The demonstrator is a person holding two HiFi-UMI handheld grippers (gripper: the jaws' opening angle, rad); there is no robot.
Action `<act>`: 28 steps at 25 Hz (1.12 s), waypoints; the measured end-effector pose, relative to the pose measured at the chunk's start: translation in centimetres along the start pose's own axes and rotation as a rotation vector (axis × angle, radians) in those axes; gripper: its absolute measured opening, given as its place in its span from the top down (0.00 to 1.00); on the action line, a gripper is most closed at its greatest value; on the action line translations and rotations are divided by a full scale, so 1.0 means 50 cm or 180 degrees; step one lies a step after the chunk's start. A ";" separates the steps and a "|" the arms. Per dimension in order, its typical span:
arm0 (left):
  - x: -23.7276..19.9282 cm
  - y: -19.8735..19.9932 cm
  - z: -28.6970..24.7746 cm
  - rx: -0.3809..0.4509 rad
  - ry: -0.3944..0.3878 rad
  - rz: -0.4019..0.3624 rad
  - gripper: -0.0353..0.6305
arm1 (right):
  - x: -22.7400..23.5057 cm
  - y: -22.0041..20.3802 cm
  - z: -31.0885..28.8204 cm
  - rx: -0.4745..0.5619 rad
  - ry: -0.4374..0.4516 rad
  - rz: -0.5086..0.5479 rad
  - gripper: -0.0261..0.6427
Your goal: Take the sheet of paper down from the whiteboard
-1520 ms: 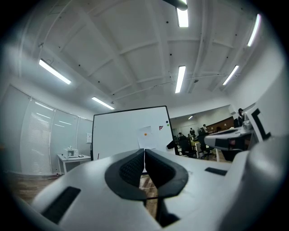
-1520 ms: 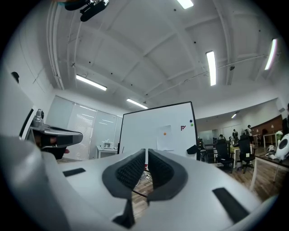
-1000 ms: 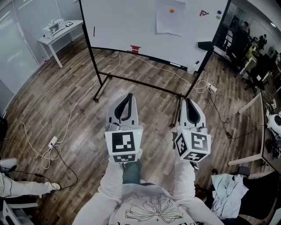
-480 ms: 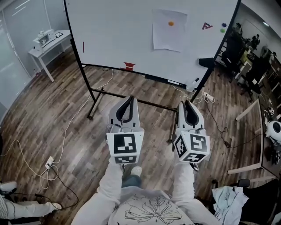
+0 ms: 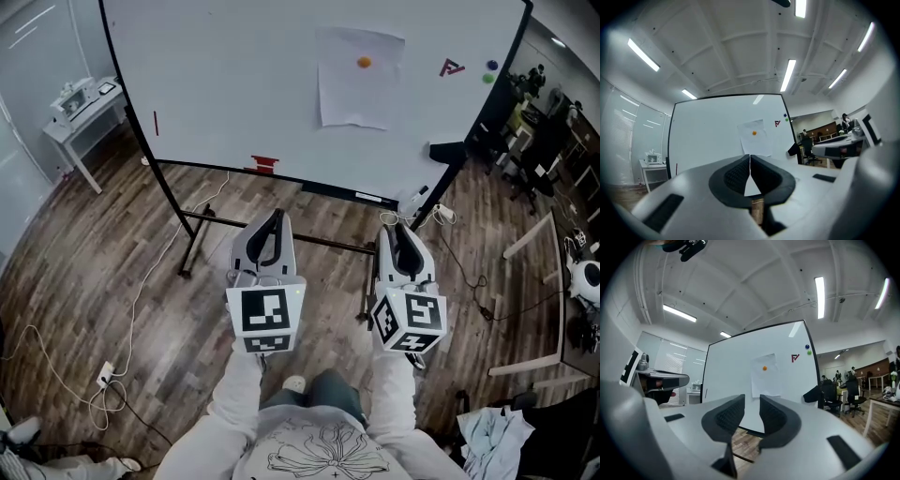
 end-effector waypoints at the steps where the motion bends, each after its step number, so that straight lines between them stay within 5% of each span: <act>1: -0.002 0.001 -0.020 -0.0011 -0.0008 0.0008 0.94 | 0.008 0.001 -0.018 -0.0023 -0.0007 0.0007 0.84; 28: 0.033 0.184 -0.575 0.0189 0.0280 -0.0136 0.94 | 0.324 0.141 -0.539 -0.0006 0.0182 0.0192 0.75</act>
Point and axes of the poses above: the fingertips, and each gripper's own axes: z backward along the fingers, x to its right, y out of its top, the point moved 7 cm from there along z, backward along the fingers, and after that the axes turned 15 degrees about -x, right-handed, at the moved point
